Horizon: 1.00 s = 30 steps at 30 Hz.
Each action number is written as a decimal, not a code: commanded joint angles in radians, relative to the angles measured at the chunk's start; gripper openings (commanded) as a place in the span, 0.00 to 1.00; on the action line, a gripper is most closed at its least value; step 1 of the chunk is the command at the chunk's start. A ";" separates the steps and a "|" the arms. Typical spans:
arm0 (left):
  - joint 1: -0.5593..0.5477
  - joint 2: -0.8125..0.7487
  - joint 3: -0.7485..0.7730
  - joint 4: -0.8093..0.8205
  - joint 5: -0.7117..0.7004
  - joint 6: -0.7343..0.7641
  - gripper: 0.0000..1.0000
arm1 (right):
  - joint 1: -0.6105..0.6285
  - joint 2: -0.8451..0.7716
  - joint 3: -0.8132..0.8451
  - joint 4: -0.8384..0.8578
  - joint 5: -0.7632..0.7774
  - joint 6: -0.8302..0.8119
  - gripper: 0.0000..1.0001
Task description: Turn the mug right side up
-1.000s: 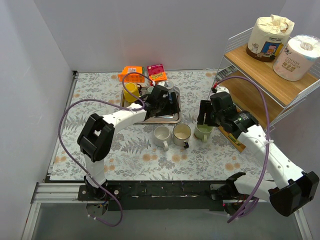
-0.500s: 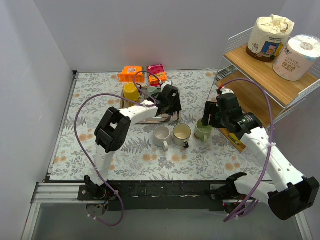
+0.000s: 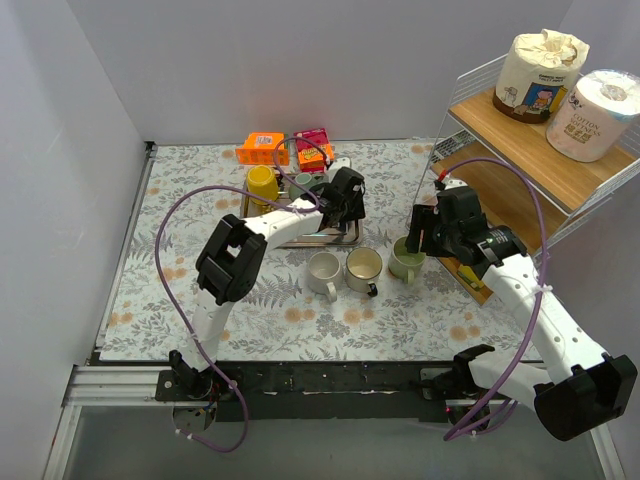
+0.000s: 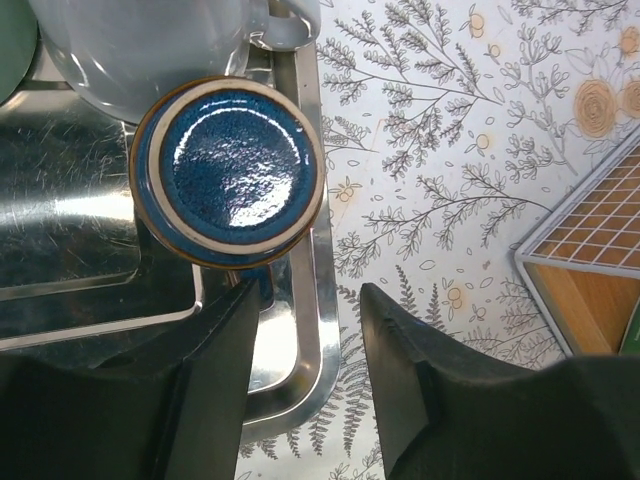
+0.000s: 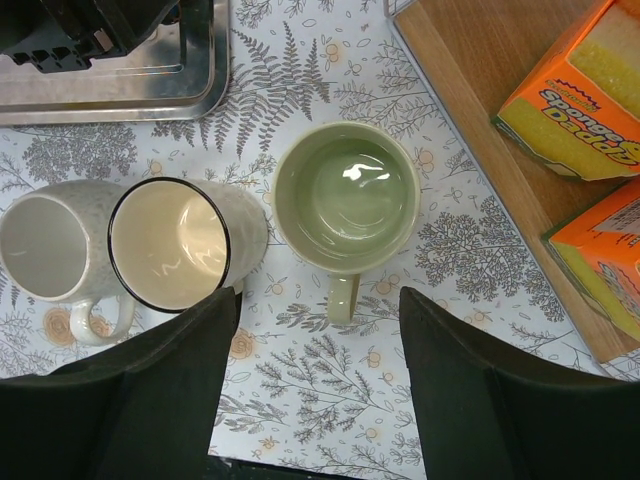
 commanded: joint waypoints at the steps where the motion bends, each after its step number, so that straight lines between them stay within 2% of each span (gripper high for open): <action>1: -0.004 0.007 0.037 -0.028 -0.045 0.012 0.44 | -0.016 -0.010 0.009 0.017 -0.013 -0.016 0.73; 15: -0.014 0.034 0.062 -0.074 -0.102 0.010 0.43 | -0.029 -0.008 -0.008 0.029 -0.042 -0.013 0.72; 23: -0.014 0.083 0.131 -0.087 -0.110 -0.001 0.42 | -0.036 -0.005 0.007 0.019 -0.052 -0.036 0.72; 30: -0.014 0.100 0.148 -0.111 -0.165 -0.034 0.35 | -0.046 0.009 0.019 0.020 -0.065 -0.056 0.72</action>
